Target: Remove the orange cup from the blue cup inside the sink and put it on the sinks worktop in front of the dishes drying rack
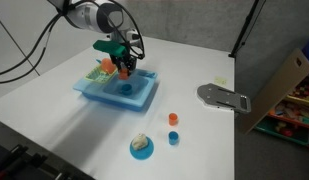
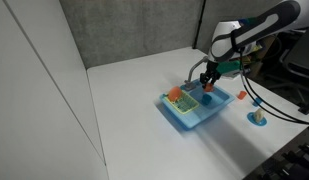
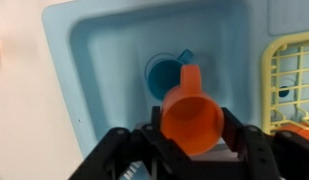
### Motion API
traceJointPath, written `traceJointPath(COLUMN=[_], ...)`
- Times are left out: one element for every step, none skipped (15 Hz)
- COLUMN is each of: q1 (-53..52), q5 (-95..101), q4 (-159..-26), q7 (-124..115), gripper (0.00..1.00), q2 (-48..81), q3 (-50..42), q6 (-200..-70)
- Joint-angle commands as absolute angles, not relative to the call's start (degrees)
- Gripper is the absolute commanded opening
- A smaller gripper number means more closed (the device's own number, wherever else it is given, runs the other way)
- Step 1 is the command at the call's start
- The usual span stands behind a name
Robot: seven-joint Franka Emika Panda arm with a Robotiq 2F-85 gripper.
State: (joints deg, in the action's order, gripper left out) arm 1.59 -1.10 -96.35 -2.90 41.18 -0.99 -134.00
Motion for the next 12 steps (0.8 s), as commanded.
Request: traceJointPath(q1=[1.2,1.0,0.7,0.6,0.4,0.2,0.1,-0.1,-0.2,-0.5,-0.8,-1.0], q5=[-1.1,-1.0,-0.8,-0.8,-0.7,-0.7,-0.7,-0.7,-0.8,-0.7,-0.4,-0.4], q4=[-101.3,-102.6,-104.2,-105.8,-107.8,-109.4,-111.4,-113.3,-114.9,-116.6,-118.1,-119.4], q7=[-2.1,-2.0,-1.8,-1.5,-1.3,-1.0,-0.5,0.0,0.3,0.6,0.7,1.1], gripper=[0.34,0.34,0.34,0.34,0.34,0.34,0.34,0.34,0.34,0.34,0.34,0.34], q2=[35.3,34.0,32.6,31.4,30.0,28.9,27.6,26.3,25.3,24.2,23.4,22.7], q3=[-0.7,-0.6,-0.6,-0.4,-0.3,-0.1,0.2,0.5,0.7,0.9,1.0,1.4], q6=[-132.1,-131.9,-131.8,-131.8,-132.4,-132.6,-132.9,-133.2,-133.2,-133.5,-134.0,-134.4])
